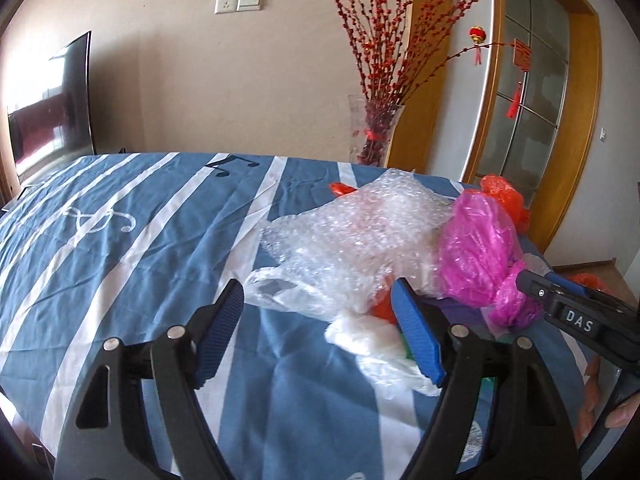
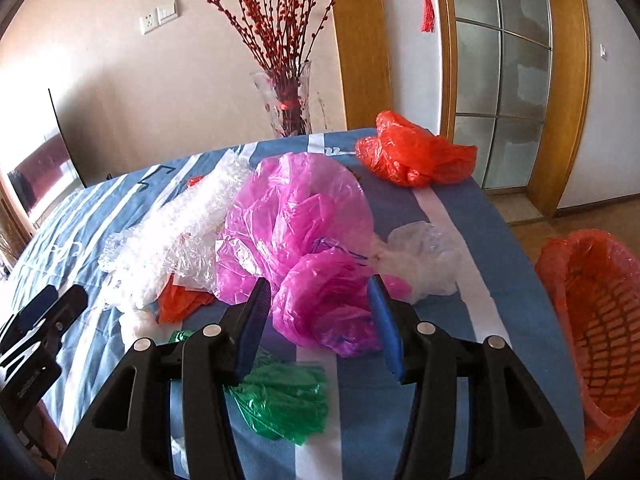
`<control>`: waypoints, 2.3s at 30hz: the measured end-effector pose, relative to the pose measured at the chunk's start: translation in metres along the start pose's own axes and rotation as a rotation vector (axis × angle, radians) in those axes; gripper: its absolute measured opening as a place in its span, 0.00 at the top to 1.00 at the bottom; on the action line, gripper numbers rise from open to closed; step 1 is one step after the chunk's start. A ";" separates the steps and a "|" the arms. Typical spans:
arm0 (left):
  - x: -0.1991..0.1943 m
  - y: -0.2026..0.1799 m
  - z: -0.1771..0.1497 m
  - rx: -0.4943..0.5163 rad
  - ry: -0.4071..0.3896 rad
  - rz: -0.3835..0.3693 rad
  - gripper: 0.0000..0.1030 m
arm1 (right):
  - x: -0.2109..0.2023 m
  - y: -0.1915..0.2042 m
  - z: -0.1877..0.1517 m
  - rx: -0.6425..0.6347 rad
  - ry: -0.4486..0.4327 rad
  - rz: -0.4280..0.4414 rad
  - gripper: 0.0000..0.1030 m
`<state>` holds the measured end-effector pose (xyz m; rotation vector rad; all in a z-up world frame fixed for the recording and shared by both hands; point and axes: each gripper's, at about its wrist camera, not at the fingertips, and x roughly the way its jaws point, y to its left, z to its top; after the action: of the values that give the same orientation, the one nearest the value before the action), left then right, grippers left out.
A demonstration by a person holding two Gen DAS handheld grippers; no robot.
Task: Collect trash
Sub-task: 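Close the right tool on the pink bag while the left tool grasps the white bag, then carry the pink bag and white bag in both tools over the basket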
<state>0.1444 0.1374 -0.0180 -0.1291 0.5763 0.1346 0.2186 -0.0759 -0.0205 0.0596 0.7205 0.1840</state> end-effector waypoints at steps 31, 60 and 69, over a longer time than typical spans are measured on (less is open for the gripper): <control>0.027 -0.008 -0.018 0.004 0.144 -0.060 0.28 | -0.025 -0.020 -0.003 0.020 -0.049 -0.030 0.86; 0.003 -0.022 -0.014 0.004 0.132 -0.222 0.92 | -0.056 -0.045 -0.009 0.048 -0.099 -0.065 0.86; -0.035 -0.046 0.000 0.049 0.051 -0.294 0.93 | -0.070 -0.057 -0.012 0.069 -0.124 -0.069 0.86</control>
<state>0.1229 0.0893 0.0048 -0.1683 0.6045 -0.1681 0.1675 -0.1456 0.0095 0.1104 0.6043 0.0883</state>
